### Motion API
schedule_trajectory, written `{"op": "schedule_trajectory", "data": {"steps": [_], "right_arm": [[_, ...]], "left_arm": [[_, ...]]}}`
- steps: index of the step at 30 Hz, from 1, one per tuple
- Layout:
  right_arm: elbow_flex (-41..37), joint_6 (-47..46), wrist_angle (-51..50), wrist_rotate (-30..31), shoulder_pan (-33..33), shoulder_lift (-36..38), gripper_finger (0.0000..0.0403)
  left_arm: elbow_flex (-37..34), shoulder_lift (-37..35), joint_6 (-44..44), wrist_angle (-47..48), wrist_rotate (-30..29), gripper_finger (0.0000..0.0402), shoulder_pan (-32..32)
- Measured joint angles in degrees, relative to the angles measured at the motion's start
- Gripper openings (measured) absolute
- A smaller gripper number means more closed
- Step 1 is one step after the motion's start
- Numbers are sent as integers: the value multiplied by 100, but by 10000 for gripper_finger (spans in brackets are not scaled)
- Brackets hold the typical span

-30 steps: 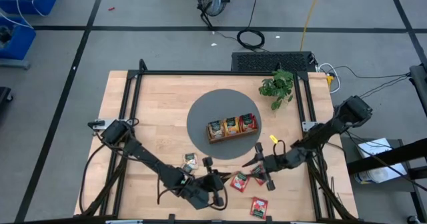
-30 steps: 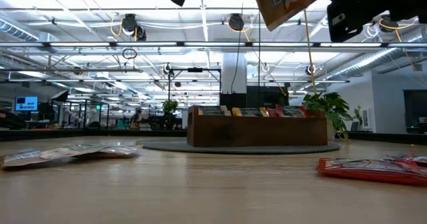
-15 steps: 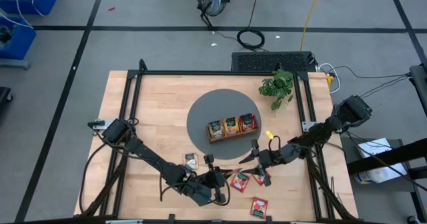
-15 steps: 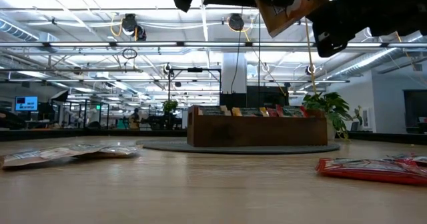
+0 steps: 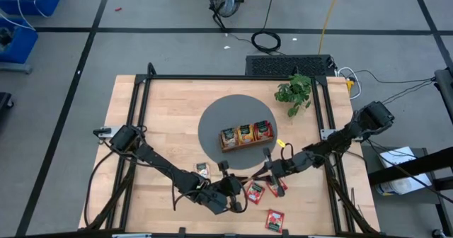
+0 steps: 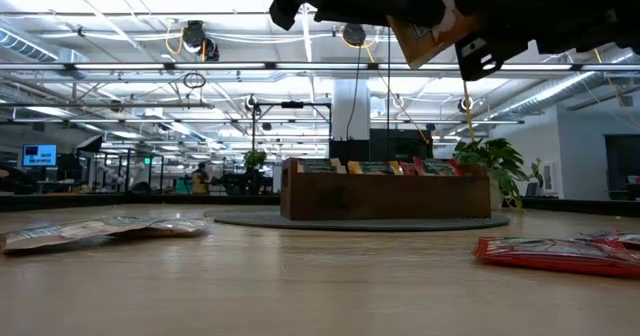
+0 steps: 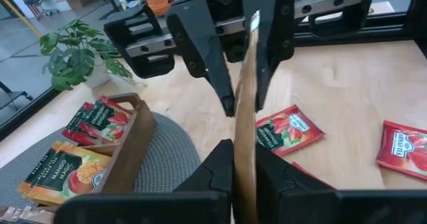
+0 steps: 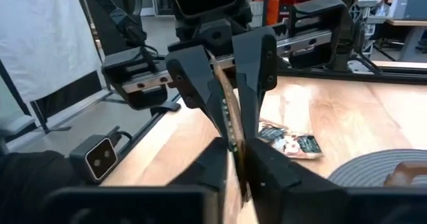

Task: Pick & Place Tea
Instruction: Put the bottom brown tea bag into the left slot of the wooden organizer

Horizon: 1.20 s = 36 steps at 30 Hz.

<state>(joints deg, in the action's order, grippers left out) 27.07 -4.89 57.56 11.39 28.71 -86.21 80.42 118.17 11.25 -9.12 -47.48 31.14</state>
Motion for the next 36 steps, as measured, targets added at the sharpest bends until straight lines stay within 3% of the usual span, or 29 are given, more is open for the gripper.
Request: {"op": "schedule_trajectory", "data": {"steps": [3, 7, 16, 21, 28, 31, 36], "right_arm": [[11, 7, -41, -138, -53, 0, 6], [11, -2, -160, -175, -98, 42, 3], [11, -188, -749, -274, -131, 320, 1], [22, -242, -1225, -428, -165, 612, 1], [897, -366, -3814, -426, -513, 1010, 0], [1776, -303, -5274, -437, -839, 882, 0], [3342, 262, -7423, -991, -1653, 291, 0]], "left_arm": [[0, 0, -73, 1, 6, 14, 3], [0, 0, -261, 21, 9, 23, 10], [0, -235, -944, 68, -94, 165, 464], [4, -457, -23, 879, 27, 203, 864], [-1, -176, 1313, 1867, 494, 208, 1249], [-7, 76, 1546, 1848, 534, 209, 1334], [-7, 456, 1561, 1827, 766, 209, 1370]]}}
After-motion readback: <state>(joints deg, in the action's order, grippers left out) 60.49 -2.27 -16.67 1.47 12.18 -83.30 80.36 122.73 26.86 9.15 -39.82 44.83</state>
